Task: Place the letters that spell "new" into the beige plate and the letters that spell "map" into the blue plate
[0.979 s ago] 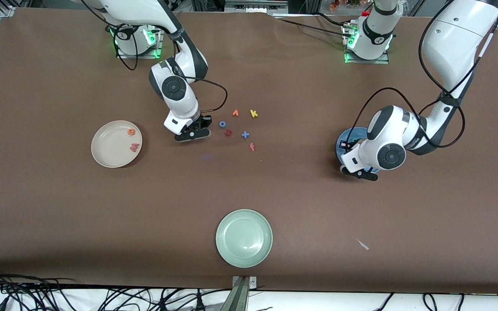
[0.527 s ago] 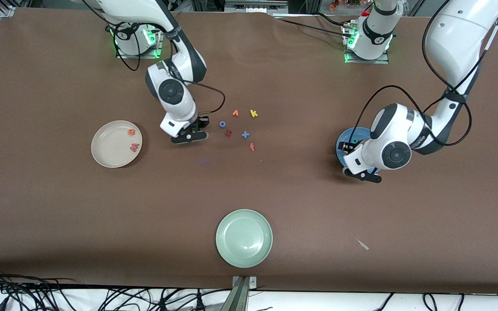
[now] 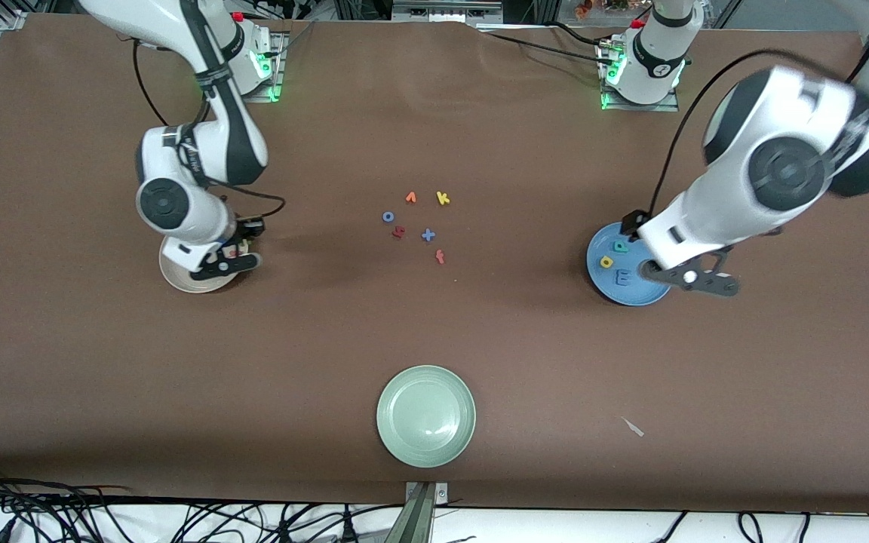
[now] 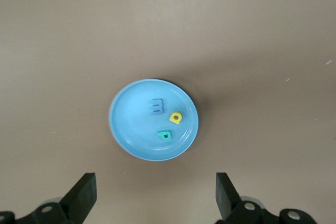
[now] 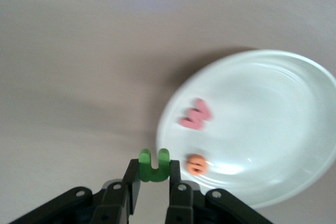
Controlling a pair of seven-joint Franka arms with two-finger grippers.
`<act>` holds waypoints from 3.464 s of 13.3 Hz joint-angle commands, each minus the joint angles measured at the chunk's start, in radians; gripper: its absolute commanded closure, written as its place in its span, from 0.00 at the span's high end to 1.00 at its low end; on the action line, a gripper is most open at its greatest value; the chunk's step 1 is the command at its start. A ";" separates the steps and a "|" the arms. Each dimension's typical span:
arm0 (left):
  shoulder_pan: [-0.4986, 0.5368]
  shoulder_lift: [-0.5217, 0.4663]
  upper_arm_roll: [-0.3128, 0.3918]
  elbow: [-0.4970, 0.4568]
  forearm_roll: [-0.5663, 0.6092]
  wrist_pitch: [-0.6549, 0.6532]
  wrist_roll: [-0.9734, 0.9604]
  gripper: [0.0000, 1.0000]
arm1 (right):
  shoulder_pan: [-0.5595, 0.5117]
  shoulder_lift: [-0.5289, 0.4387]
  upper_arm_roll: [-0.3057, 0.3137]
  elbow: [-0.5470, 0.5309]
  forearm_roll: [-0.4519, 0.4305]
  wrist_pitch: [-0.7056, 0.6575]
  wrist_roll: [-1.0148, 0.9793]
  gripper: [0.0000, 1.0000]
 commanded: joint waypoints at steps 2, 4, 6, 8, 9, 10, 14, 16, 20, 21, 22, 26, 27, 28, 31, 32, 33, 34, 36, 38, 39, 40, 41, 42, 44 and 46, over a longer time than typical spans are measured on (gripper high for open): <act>-0.048 -0.051 0.082 0.079 -0.002 -0.038 0.004 1.00 | -0.067 0.069 -0.016 0.015 0.015 -0.017 -0.019 0.14; -0.163 -0.115 0.255 0.070 -0.051 -0.014 -0.003 1.00 | -0.068 0.075 -0.016 0.036 0.016 -0.029 0.001 1.00; -0.278 -0.157 0.398 0.012 -0.081 0.001 -0.006 1.00 | -0.064 0.065 -0.013 0.148 0.016 -0.172 -0.007 1.00; -0.334 -0.235 0.529 -0.114 -0.226 0.061 0.009 1.00 | -0.064 0.074 -0.012 0.300 0.016 -0.390 0.001 1.00; -0.335 -0.294 0.549 -0.212 -0.282 0.107 0.015 1.00 | -0.064 0.072 -0.010 0.361 0.016 -0.449 0.003 1.00; -0.343 -0.345 0.549 -0.267 -0.280 0.153 0.010 1.00 | -0.062 0.066 -0.010 0.403 0.016 -0.498 0.003 1.00; -0.274 -0.375 0.485 -0.292 -0.141 0.158 0.013 1.00 | -0.061 -0.004 -0.021 0.478 0.012 -0.629 0.000 1.00; -0.260 -0.372 0.469 -0.292 -0.141 0.156 0.013 1.00 | -0.062 -0.044 -0.026 0.492 0.001 -0.630 -0.013 1.00; -0.257 -0.352 0.474 -0.271 -0.132 0.120 0.016 1.00 | -0.268 -0.161 0.196 0.477 -0.097 -0.614 -0.005 1.00; -0.257 -0.353 0.474 -0.271 -0.132 0.111 0.016 1.00 | -0.363 -0.179 0.300 0.468 -0.125 -0.592 -0.005 1.00; -0.258 -0.353 0.471 -0.269 -0.132 0.109 0.015 1.00 | -0.404 -0.199 0.356 0.466 -0.172 -0.580 0.001 1.00; -0.260 -0.347 0.468 -0.256 -0.131 0.109 0.015 1.00 | -0.495 -0.291 0.369 0.451 -0.132 -0.567 0.016 1.00; -0.260 -0.347 0.466 -0.256 -0.132 0.106 0.010 1.00 | -0.496 -0.299 0.369 0.449 -0.119 -0.564 0.013 1.00; -0.262 -0.347 0.466 -0.256 -0.129 0.101 0.013 1.00 | -0.499 -0.302 0.369 0.449 -0.111 -0.563 0.015 1.00; -0.262 -0.347 0.466 -0.254 -0.129 0.100 0.013 1.00 | -0.507 -0.301 0.364 0.446 -0.142 -0.529 0.048 1.00; -0.260 -0.347 0.468 -0.254 -0.129 0.100 0.013 1.00 | -0.507 -0.302 0.364 0.446 -0.168 -0.522 0.065 1.00; -0.258 -0.347 0.471 -0.254 -0.129 0.097 0.013 1.00 | -0.507 -0.305 0.367 0.448 -0.166 -0.521 0.067 1.00; -0.258 -0.347 0.472 -0.254 -0.129 0.094 0.013 1.00 | -0.510 -0.314 0.367 0.448 -0.163 -0.517 0.069 1.00; -0.258 -0.347 0.471 -0.254 -0.129 0.094 0.013 1.00 | -0.545 -0.320 0.372 0.448 -0.154 -0.541 0.070 1.00; -0.263 -0.347 0.465 -0.254 -0.129 0.091 0.010 1.00 | -0.555 -0.316 0.388 0.451 -0.162 -0.551 0.064 1.00; -0.263 -0.349 0.465 -0.254 -0.129 0.087 0.010 1.00 | -0.558 -0.314 0.390 0.448 -0.168 -0.551 0.082 1.00; -0.263 -0.347 0.466 -0.254 -0.129 0.087 0.012 1.00 | -0.562 -0.316 0.392 0.451 -0.168 -0.548 0.087 1.00; -0.262 -0.347 0.466 -0.253 -0.129 0.087 0.013 1.00 | -0.565 -0.320 0.398 0.455 -0.159 -0.534 0.087 1.00; -0.260 -0.347 0.466 -0.253 -0.129 0.087 0.013 1.00 | -0.579 -0.328 0.407 0.455 -0.146 -0.517 0.078 1.00; -0.262 -0.347 0.466 -0.253 -0.129 0.087 0.012 1.00 | -0.601 -0.342 0.425 0.449 -0.142 -0.531 0.079 1.00; -0.260 -0.347 0.466 -0.253 -0.129 0.087 0.012 1.00 | -0.607 -0.343 0.432 0.448 -0.142 -0.532 0.078 1.00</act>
